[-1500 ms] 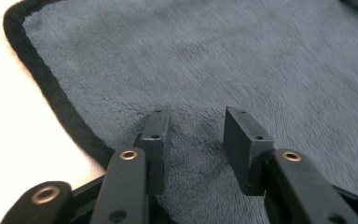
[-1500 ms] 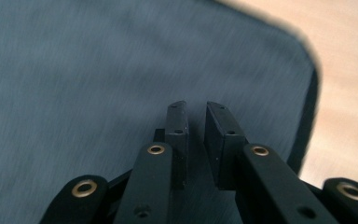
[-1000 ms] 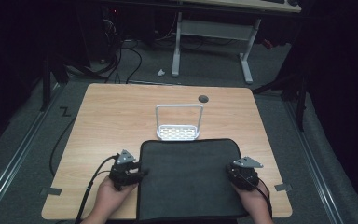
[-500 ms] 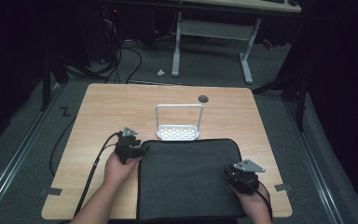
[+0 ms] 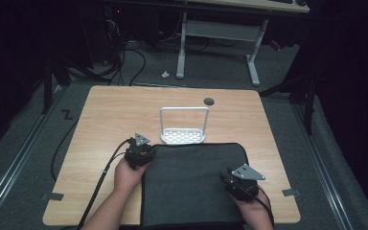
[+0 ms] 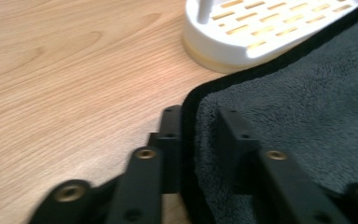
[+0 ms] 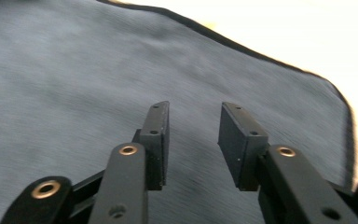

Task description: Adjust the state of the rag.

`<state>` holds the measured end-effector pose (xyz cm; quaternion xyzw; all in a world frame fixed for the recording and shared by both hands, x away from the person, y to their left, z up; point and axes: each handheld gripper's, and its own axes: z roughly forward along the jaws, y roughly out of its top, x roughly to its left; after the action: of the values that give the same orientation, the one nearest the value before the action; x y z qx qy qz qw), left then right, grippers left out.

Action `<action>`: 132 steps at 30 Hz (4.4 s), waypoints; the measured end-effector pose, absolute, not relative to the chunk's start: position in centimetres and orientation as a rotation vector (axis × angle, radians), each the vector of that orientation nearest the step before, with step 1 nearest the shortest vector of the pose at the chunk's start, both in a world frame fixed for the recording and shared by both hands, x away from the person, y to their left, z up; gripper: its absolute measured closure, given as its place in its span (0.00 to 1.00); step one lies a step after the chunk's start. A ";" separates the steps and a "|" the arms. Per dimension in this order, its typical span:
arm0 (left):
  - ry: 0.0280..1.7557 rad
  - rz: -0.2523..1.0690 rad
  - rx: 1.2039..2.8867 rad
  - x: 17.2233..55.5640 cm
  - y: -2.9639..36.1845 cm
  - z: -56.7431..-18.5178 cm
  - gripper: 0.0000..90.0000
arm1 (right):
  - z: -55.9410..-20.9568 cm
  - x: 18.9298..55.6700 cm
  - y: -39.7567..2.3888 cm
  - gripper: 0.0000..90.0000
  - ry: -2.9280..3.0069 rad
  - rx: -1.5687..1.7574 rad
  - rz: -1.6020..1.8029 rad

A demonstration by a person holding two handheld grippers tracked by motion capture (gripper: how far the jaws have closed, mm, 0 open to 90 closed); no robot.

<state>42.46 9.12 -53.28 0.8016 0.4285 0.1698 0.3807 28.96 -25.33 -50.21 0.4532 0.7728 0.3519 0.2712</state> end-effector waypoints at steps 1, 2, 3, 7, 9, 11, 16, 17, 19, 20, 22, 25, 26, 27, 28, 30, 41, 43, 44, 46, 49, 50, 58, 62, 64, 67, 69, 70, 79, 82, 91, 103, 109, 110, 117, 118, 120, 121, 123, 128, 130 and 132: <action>1.085 0.426 2.045 42.4 9.2 -53.3 0.86 | -50.1 28.9 -24.8 0.69 2.087 1.200 0.951; 1.085 0.412 2.039 42.4 9.3 -53.3 0.88 | -50.1 28.7 -24.3 0.67 2.095 1.189 0.954; 1.088 0.392 2.027 42.5 9.5 -53.4 0.89 | -50.0 28.7 -23.7 0.66 2.103 1.169 0.957; 1.108 0.289 1.976 42.8 10.3 -53.5 0.89 | -49.8 28.8 -21.7 0.64 2.148 1.106 0.942; 1.111 0.256 1.962 42.9 10.5 -53.6 0.89 | -49.7 28.8 -20.6 0.63 2.168 1.096 0.956; 1.124 0.228 1.947 43.1 10.7 -53.6 0.89 | -49.6 28.7 -19.2 0.62 2.193 1.072 0.977; 1.129 0.218 1.938 43.1 10.9 -53.6 0.88 | -49.8 27.8 -15.3 0.63 2.260 1.009 0.999; 1.130 0.217 1.936 43.1 10.9 -53.7 0.88 | -50.0 27.6 -14.5 0.62 2.274 0.995 1.005; 1.134 0.212 1.934 43.1 10.9 -53.6 0.88 | -50.2 27.1 -13.0 0.61 2.314 0.951 0.999; 1.134 0.210 1.932 43.1 10.9 -53.7 0.88 | -50.4 26.9 -12.3 0.61 2.335 0.930 1.003; 1.135 0.206 1.929 43.2 11.0 -53.7 0.87 | -50.7 26.4 -10.8 0.59 2.370 0.891 1.000; 1.134 0.203 1.930 43.2 11.0 -53.7 0.87 | -51.3 26.0 -8.9 0.57 2.422 0.854 1.012; 1.134 0.204 1.930 43.1 11.0 -53.7 0.87 | -51.5 25.9 -8.3 0.57 2.438 0.841 1.017; 1.134 0.203 1.930 43.1 11.0 -53.7 0.87 | -51.6 25.9 -7.7 0.56 2.455 0.833 1.015; 1.134 0.203 1.930 43.1 11.0 -53.7 0.87 | -51.8 25.9 -7.2 0.56 2.469 0.812 1.017; 1.136 0.201 1.928 43.1 11.0 -53.7 0.87 | -52.0 25.8 -6.2 0.55 2.495 0.796 1.024; 1.140 0.198 1.925 43.1 11.1 -53.7 0.87 | -52.9 25.5 -2.8 0.47 2.578 0.790 1.071; 1.140 0.196 1.922 43.2 11.1 -53.7 0.87 | -53.0 25.5 -3.0 0.47 2.580 0.793 1.066; 1.140 0.194 1.921 43.2 11.1 -53.7 0.87 | -52.9 25.5 -3.1 0.48 2.582 0.795 1.064; 1.141 0.193 1.920 43.2 11.1 -53.7 0.86 | -52.9 25.5 -3.4 0.52 2.584 0.790 1.058; 1.141 0.192 1.920 43.2 11.1 -53.7 0.86 | -52.8 25.4 -3.8 0.61 2.573 0.771 1.033; 1.141 0.192 1.919 43.2 11.1 -53.7 0.86 | -52.8 25.3 -3.9 0.64 2.568 0.775 1.030; 1.148 0.185 1.915 43.2 11.2 -53.7 0.87 | -52.6 25.2 -4.8 0.89 2.509 0.786 1.015; 1.157 0.177 1.907 43.3 11.3 -53.7 0.87 | -51.9 24.8 -5.1 0.91 2.459 0.755 1.053; 1.165 0.167 1.898 43.3 11.4 -53.7 0.88 | -51.4 24.7 -5.3 0.92 2.426 0.741 1.076; 1.165 0.141 1.873 43.4 11.6 -53.6 0.92 | -50.7 24.5 -5.5 0.92 2.387 0.725 1.102; 1.172 0.117 1.840 43.4 12.0 -53.5 0.93 | -50.1 24.3 -5.7 0.92 2.359 0.720 1.122; 1.180 0.109 1.822 43.4 12.2 -53.4 0.94 | -49.7 24.3 -5.7 0.92 2.347 0.716 1.134; 1.224 0.028 1.641 42.6 14.3 -52.7 0.95 | -47.4 24.0 -4.0 0.93 2.292 0.658 1.207; 1.236 0.052 1.599 42.0 16.0 -51.9 0.95 | -46.9 23.8 -2.8 0.93 2.287 0.624 1.228; 1.293 0.164 1.503 39.6 23.1 -48.9 0.95 | -46.4 23.2 2.0 0.93 2.302 0.546 1.322; 1.335 0.256 1.527 38.9 23.9 -47.1 0.95 | -45.3 22.9 3.6 0.93 2.287 0.487 1.354; 1.277 0.252 1.605 39.7 18.1 -47.5 0.95 | -46.0 23.1 -1.0 0.93 2.269 0.549 1.320; 1.277 0.247 1.614 39.8 17.2 -47.5 0.95 | -46.2 23.1 -1.8 0.93 2.263 0.561 1.315; 1.248 0.242 1.666 40.4 12.3 -47.8 0.95 | -47.4 22.9 -6.9 0.92 2.236 0.659 1.264; 1.247 0.244 1.672 40.5 11.7 -47.8 0.95 | -47.5 22.9 -7.5 0.92 2.234 0.673 1.262; 1.243 0.242 1.680 40.7 10.8 -47.8 0.95 | -47.6 23.0 -8.6 0.92 2.228 0.696 1.258; 1.242 0.241 1.684 40.8 10.4 -47.8 0.95 | -47.6 23.0 -9.0 0.92 2.225 0.704 1.253; 1.241 0.237 1.687 40.9 9.7 -47.8 0.95 | -47.7 23.0 -9.8 0.92 2.224 0.710 1.245; 1.227 0.228 1.712 41.2 8.0 -47.6 0.94 | -48.2 22.7 -11.6 0.92 2.235 0.746 1.205; 1.219 0.225 1.723 41.3 7.3 -47.6 0.94 | -48.5 22.6 -12.2 0.92 2.237 0.757 1.190; 1.218 0.225 1.740 41.3 6.6 -47.7 0.94 | -48.7 22.5 -12.8 0.92 2.237 0.770 1.180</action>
<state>41.34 6.62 -47.70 0.7138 0.4997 0.0925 0.4820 22.48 -12.76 -48.67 0.2824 0.8200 0.4327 0.2463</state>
